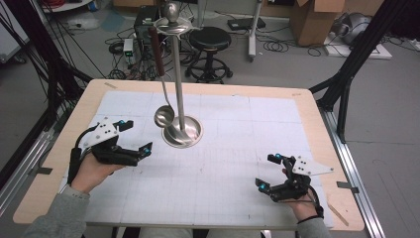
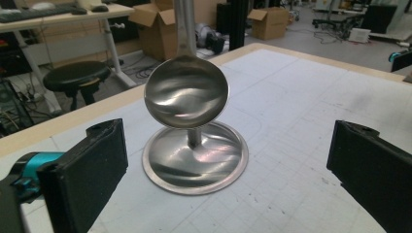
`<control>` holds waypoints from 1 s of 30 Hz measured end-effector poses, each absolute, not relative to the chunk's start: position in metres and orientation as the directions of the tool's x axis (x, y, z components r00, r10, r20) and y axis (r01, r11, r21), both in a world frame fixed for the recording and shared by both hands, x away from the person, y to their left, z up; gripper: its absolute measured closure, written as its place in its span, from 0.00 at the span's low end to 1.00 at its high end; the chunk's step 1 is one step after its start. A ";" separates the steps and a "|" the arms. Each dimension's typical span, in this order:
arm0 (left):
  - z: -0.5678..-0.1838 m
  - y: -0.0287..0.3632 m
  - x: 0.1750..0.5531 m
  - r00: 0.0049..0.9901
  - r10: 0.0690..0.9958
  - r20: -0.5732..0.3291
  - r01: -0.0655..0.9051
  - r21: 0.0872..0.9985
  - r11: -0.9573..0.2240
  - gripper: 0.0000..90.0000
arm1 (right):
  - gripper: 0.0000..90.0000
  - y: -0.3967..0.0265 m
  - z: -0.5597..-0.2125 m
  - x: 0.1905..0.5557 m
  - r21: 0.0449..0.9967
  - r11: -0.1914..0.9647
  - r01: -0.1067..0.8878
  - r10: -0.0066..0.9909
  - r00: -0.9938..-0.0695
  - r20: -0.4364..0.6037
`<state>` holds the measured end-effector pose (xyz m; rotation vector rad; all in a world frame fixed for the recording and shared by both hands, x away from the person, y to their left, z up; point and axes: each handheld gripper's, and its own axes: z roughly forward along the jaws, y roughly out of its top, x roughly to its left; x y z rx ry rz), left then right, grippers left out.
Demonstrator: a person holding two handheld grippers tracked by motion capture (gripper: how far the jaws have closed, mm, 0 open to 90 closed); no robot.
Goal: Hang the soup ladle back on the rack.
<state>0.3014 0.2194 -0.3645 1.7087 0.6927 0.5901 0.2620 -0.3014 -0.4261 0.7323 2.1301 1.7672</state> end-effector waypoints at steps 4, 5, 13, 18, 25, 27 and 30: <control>-0.369 0.227 0.296 0.683 0.730 0.007 0.151 0.977 -0.150 0.02 | 0.02 -0.302 -0.424 0.261 0.973 0.122 0.198 0.543 -0.833 0.102; -0.371 0.230 0.295 0.679 0.734 0.006 0.151 0.977 -0.148 0.02 | 0.02 -0.302 -0.424 0.260 0.973 0.118 0.200 0.542 -0.833 0.105; -0.389 0.249 0.284 0.646 0.763 -0.012 0.187 0.972 -0.144 0.02 | 0.02 -0.304 -0.421 0.259 0.977 0.103 0.187 0.564 -0.820 0.098; -0.396 0.261 0.279 0.631 0.775 -0.038 0.203 0.972 -0.118 0.02 | 0.02 -0.306 -0.420 0.259 0.979 0.096 0.183 0.579 -0.810 0.094; -0.400 0.272 0.268 0.620 0.783 -0.043 0.194 0.976 -0.099 0.02 | 0.02 -0.310 -0.419 0.259 0.980 0.084 0.180 0.600 -0.794 0.094; -0.401 0.273 0.266 0.616 0.786 -0.042 0.187 0.978 -0.095 0.02 | 0.02 -0.312 -0.419 0.259 0.982 0.077 0.173 0.611 -0.786 0.090; -0.401 0.276 0.262 0.614 0.788 -0.039 0.181 0.979 -0.093 0.02 | 0.02 -0.315 -0.418 0.259 0.983 0.072 0.169 0.625 -0.776 0.088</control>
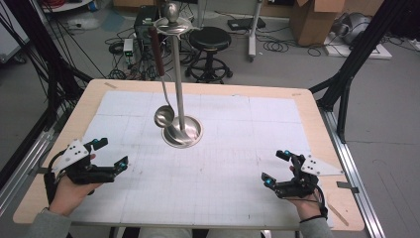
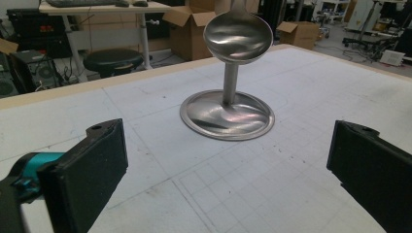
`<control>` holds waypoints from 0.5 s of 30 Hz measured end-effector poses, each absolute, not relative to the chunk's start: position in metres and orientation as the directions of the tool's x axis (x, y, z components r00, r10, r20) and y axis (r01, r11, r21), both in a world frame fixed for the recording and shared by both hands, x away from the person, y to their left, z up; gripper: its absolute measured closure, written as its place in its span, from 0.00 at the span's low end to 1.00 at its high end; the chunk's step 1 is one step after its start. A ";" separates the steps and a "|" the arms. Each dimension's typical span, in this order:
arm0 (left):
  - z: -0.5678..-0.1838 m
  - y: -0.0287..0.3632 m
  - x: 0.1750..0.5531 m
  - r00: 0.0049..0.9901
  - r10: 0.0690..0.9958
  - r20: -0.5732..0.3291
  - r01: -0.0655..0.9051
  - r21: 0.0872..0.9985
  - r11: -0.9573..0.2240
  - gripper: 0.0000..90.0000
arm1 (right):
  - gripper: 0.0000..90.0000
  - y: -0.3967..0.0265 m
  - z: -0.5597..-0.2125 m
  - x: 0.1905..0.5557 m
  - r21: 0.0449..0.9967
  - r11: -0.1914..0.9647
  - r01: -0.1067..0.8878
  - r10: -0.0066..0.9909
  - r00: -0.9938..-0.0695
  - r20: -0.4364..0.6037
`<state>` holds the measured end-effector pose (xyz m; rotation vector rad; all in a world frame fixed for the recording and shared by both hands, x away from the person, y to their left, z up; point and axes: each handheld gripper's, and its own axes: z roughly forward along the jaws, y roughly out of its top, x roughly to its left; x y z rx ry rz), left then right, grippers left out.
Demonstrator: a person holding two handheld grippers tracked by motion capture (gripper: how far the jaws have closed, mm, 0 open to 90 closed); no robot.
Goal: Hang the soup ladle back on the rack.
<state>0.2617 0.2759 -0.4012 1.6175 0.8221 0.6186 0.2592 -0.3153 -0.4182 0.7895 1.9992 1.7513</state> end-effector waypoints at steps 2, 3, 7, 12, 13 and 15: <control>-0.402 0.278 0.259 0.611 0.791 -0.039 0.183 0.979 -0.093 0.02 | 0.02 -0.318 -0.418 0.259 0.983 0.064 0.173 0.632 -0.769 0.094; -0.402 0.278 0.258 0.608 0.793 -0.040 0.184 0.979 -0.092 0.02 | 0.02 -0.319 -0.418 0.259 0.983 0.060 0.175 0.638 -0.764 0.097; -0.403 0.282 0.254 0.605 0.796 -0.040 0.179 0.980 -0.087 0.02 | 0.02 -0.324 -0.418 0.259 0.985 0.044 0.168 0.653 -0.751 0.099; -0.406 0.293 0.255 0.589 0.807 -0.048 0.178 0.981 -0.071 0.02 | 0.02 -0.327 -0.417 0.259 0.987 0.033 0.159 0.673 -0.734 0.096; -0.407 0.296 0.255 0.580 0.813 -0.048 0.181 0.981 -0.071 0.02 | 0.02 -0.327 -0.416 0.258 0.987 0.030 0.160 0.678 -0.728 0.097; -0.408 0.301 0.255 0.564 0.825 -0.048 0.183 0.981 -0.068 0.02 | 0.02 -0.329 -0.416 0.258 0.988 0.026 0.154 0.686 -0.721 0.094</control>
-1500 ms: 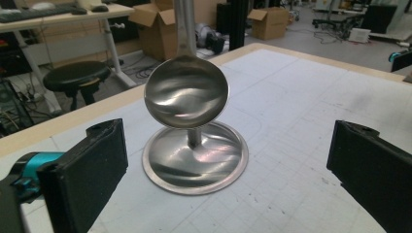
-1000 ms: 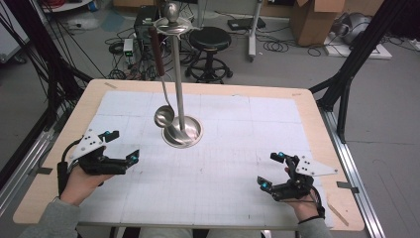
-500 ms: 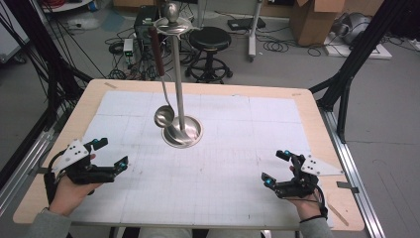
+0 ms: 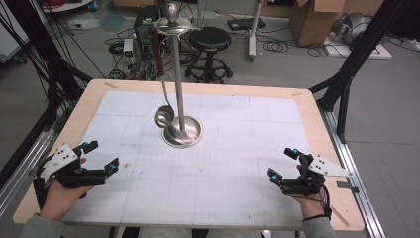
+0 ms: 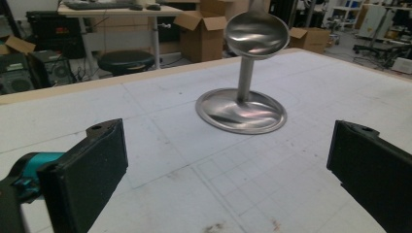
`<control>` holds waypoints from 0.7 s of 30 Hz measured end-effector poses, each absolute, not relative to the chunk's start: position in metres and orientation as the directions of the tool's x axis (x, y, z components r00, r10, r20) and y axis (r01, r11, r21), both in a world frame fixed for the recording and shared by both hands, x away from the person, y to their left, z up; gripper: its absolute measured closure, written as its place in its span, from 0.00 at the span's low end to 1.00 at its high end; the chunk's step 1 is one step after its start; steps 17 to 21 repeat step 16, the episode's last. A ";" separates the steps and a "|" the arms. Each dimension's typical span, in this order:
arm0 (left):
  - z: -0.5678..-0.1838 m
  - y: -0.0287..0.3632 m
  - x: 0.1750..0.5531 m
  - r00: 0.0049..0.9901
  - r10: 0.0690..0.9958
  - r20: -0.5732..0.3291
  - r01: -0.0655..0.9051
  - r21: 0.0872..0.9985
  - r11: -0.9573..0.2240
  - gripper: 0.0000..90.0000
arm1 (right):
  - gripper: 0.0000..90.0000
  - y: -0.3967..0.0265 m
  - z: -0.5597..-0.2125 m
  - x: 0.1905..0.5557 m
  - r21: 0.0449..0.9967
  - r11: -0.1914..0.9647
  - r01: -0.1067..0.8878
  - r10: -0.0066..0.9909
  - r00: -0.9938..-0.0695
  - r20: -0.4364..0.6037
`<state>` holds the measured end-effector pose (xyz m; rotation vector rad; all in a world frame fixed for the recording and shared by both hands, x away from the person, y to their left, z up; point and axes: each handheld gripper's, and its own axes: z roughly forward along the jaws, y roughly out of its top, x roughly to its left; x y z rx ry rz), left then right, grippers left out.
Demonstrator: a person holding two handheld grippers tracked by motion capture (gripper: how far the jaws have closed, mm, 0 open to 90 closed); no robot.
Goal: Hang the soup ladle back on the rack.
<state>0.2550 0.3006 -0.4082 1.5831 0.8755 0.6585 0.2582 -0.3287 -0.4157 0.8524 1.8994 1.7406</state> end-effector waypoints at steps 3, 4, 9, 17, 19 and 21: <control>-0.410 0.309 0.253 0.534 0.844 -0.049 0.184 0.981 -0.059 0.02 | 0.02 -0.333 -0.415 0.257 0.989 0.013 0.149 0.714 -0.694 0.096; -0.411 0.311 0.253 0.528 0.848 -0.051 0.186 0.981 -0.057 0.02 | 0.02 -0.334 -0.414 0.256 0.988 0.009 0.151 0.722 -0.684 0.098; -0.417 0.323 0.250 0.495 0.866 -0.064 0.193 0.980 -0.038 0.02 | 0.02 -0.341 -0.415 0.256 0.988 -0.003 0.153 0.747 -0.657 0.104; -0.421 0.327 0.252 0.493 0.866 -0.085 0.215 0.976 -0.026 0.02 | 0.02 -0.346 -0.416 0.257 0.988 -0.006 0.156 0.758 -0.643 0.106; -0.421 0.327 0.252 0.493 0.866 -0.085 0.215 0.976 -0.026 0.02 | 0.02 -0.346 -0.416 0.257 0.988 -0.006 0.156 0.758 -0.643 0.106; -0.421 0.327 0.252 0.493 0.866 -0.085 0.215 0.976 -0.026 0.02 | 0.02 -0.346 -0.416 0.257 0.988 -0.006 0.156 0.758 -0.643 0.106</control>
